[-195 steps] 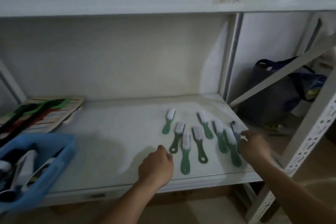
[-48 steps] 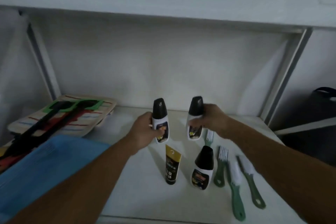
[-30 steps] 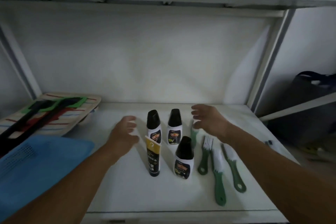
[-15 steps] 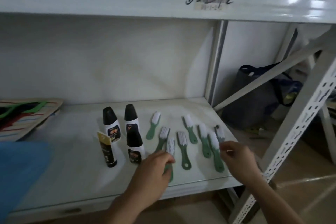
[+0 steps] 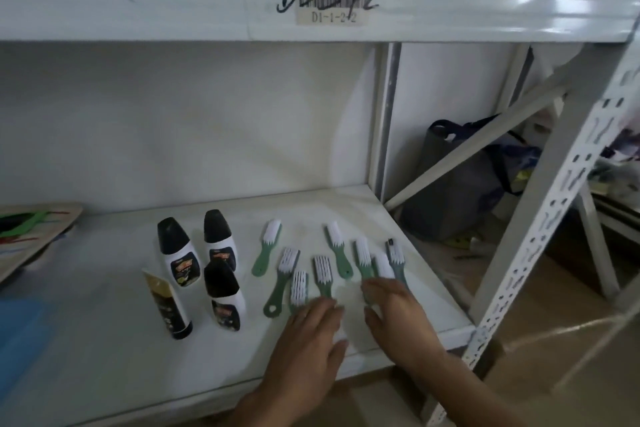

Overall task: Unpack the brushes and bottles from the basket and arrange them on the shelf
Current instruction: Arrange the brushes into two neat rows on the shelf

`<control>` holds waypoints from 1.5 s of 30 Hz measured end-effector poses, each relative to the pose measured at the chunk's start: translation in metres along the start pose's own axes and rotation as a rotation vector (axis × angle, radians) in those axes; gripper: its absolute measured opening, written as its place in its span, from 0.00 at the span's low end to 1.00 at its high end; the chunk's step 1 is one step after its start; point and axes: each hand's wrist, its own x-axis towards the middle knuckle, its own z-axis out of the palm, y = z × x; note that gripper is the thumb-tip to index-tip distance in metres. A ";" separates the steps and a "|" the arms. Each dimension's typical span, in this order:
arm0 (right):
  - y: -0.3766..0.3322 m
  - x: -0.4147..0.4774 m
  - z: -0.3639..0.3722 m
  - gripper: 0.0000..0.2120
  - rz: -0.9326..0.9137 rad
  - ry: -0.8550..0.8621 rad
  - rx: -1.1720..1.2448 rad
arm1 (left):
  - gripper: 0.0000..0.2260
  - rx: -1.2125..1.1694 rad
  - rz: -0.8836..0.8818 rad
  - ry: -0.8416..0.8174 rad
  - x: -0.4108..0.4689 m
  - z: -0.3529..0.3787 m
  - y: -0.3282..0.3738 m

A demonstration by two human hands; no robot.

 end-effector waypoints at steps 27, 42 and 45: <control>0.007 0.150 0.027 0.25 -0.035 -0.399 -0.438 | 0.24 -0.260 -0.719 -0.148 0.169 -0.020 -0.062; 0.036 0.112 0.017 0.21 0.072 -0.242 -0.163 | 0.14 -0.030 -0.433 0.200 0.098 0.006 -0.047; 0.040 0.120 0.020 0.20 0.104 -0.224 -0.165 | 0.14 0.033 -0.586 0.194 0.109 -0.006 -0.058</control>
